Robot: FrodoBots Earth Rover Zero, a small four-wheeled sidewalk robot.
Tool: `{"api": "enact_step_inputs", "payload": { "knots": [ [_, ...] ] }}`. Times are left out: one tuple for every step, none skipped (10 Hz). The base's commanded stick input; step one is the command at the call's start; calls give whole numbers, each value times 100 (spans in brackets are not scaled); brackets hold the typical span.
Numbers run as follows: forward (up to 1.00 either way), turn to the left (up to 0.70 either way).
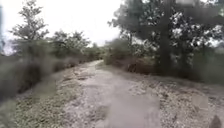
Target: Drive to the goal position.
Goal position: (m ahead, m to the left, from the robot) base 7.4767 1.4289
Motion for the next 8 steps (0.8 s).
{"api": "enact_step_inputs", "payload": {
  "knots": [
    [68, 34],
    [68, 34],
    [68, 23],
    [68, 0],
    [68, 0],
    [68, 0],
    [68, 0],
    [68, 2]
  ]
}}
